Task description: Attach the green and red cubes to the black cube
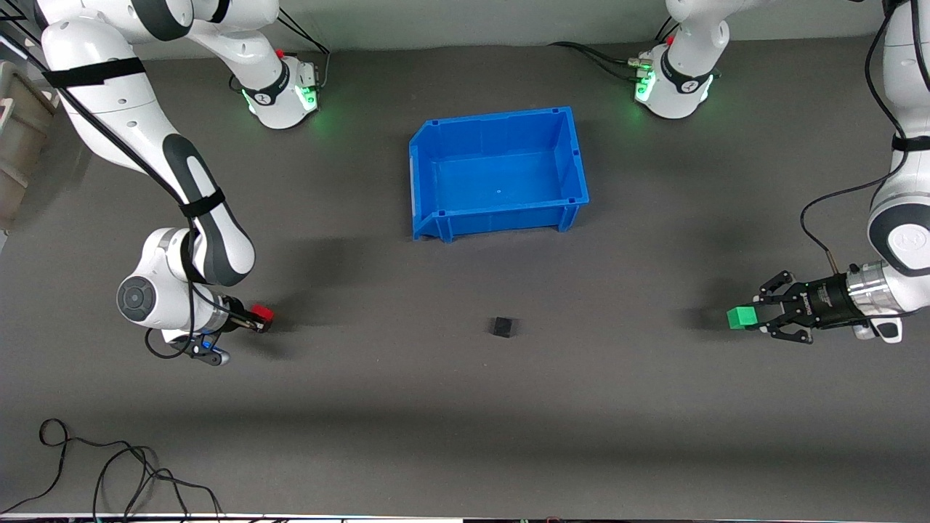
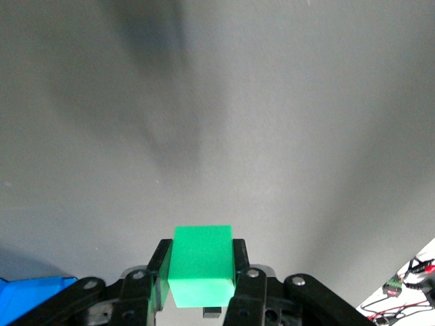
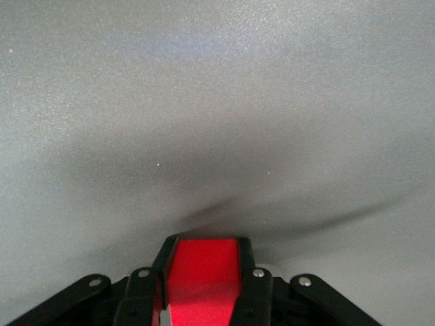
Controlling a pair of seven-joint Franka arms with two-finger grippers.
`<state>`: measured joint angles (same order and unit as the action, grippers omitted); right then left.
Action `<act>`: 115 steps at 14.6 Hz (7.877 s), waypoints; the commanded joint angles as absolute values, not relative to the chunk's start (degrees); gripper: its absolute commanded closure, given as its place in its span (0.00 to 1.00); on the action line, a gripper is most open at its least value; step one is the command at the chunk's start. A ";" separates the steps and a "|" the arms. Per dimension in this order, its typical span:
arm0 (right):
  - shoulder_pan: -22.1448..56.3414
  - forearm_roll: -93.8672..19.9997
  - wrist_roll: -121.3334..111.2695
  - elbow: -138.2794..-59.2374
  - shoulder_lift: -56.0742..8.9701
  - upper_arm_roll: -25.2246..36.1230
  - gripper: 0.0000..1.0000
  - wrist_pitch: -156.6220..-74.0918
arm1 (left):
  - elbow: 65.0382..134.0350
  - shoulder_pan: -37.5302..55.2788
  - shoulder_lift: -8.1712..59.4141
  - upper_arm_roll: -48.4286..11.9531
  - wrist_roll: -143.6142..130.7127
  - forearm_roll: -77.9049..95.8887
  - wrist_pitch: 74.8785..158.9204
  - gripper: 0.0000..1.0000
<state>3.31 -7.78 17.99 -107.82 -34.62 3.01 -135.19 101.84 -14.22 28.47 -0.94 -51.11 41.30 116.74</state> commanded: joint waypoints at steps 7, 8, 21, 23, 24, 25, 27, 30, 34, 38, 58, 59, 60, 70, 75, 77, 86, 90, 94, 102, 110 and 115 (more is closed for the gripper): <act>13.16 -8.70 56.54 -99.17 -37.43 2.55 1.00 -135.35 | 98.70 2.44 30.41 -0.62 -58.27 41.40 120.58 0.85; 15.27 -8.79 63.39 -96.79 -38.83 2.55 1.00 -135.18 | 98.18 4.37 31.28 -0.70 -58.27 41.48 122.24 0.85; 33.48 -18.90 113.62 -70.41 -54.13 2.46 1.00 -135.26 | 89.47 22.67 45.08 -0.70 -69.96 45.88 140.97 0.85; 35.41 -18.81 117.84 -68.74 -55.19 2.46 1.00 -135.26 | 89.56 24.16 45.70 -0.70 -70.57 45.79 141.59 0.85; 35.85 -18.81 119.51 -68.21 -55.46 2.46 1.00 -135.26 | 89.65 24.34 45.79 -0.70 -70.66 45.88 141.59 0.85; 36.56 -18.81 120.49 -67.94 -55.89 2.46 1.00 -135.26 | 89.65 24.43 45.79 -0.62 -71.36 45.79 141.59 0.85; 37.61 -18.81 123.12 -67.42 -56.60 2.46 1.00 -135.26 | 89.56 25.57 45.79 -0.62 -72.33 45.88 141.59 0.85; 39.02 -18.63 125.76 -66.62 -58.18 2.46 1.00 -135.18 | 89.47 26.10 45.79 -0.70 -72.51 46.05 141.68 0.85; 39.73 -18.19 128.31 -64.08 -61.17 2.46 1.00 -135.18 | 89.38 26.54 46.14 -0.70 -74.79 45.79 143.53 0.85; 39.73 -18.19 129.11 -61.97 -63.36 2.46 1.00 -135.26 | 89.38 27.60 46.14 -0.70 -75.41 46.05 143.61 0.85; 24.64 -18.90 113.22 -58.54 -49.68 -6.40 0.00 -111.14 | 90.09 7.58 32.80 0.35 -64.46 31.66 112.54 0.00; 21.65 -18.90 111.38 -58.54 -47.14 -7.98 0.00 -106.31 | 90.09 5.30 31.30 0.35 -61.55 28.68 108.93 0.00; 18.40 -18.98 109.53 -58.54 -45.02 -10.00 0.00 -101.82 | 90.09 3.10 29.64 0.35 -58.65 24.82 105.85 0.00; -2.27 -8.12 49.39 -60.73 -23.22 -13.45 0.00 -66.73 | 89.21 -5.63 13.11 0.26 -27.80 10.64 86.85 0.00; -3.60 5.80 20.69 -62.49 -19.78 -12.31 0.01 -66.88 | 89.74 -2.11 6.87 -1.05 -7.86 2.64 86.48 0.00; -6.14 5.28 16.02 -62.58 -19.78 -11.43 0.01 -69.15 | 90.00 -1.32 5.19 -1.23 -2.74 2.55 86.83 0.00; -7.20 5.36 10.03 -74.42 -13.46 -10.55 0.02 -79.87 | 96.59 2.11 -1.32 -1.49 0.62 -0.35 95.18 0.00; -6.51 4.75 5.98 -81.98 -8.80 -7.66 0.02 -85.85 | 95.19 1.85 -0.53 -1.41 0.97 -0.35 92.81 0.00; -4.76 1.93 2.30 -103.06 4.81 -4.14 0.02 -99.38 | 93.17 2.02 0.70 -1.32 2.98 -0.53 92.64 0.00; 2.99 2.02 2.81 -92.91 -1.49 4.22 0.08 -94.67 | 90.53 1.85 2.99 -1.41 1.85 -0.35 91.67 0.00; 2.81 2.02 2.81 -94.22 -0.09 3.43 0.06 -94.74 | 90.53 1.93 2.99 -1.41 1.85 -0.35 91.49 0.00; 0.27 -5.78 3.16 -99.23 2.55 1.14 0.05 -98.17 | 90.53 1.32 3.34 -1.23 1.85 -0.35 91.49 0.00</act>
<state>1.95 -1.80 3.63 -96.73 0.45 2.03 -96.79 92.28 1.52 2.40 -1.47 2.36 0.49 92.84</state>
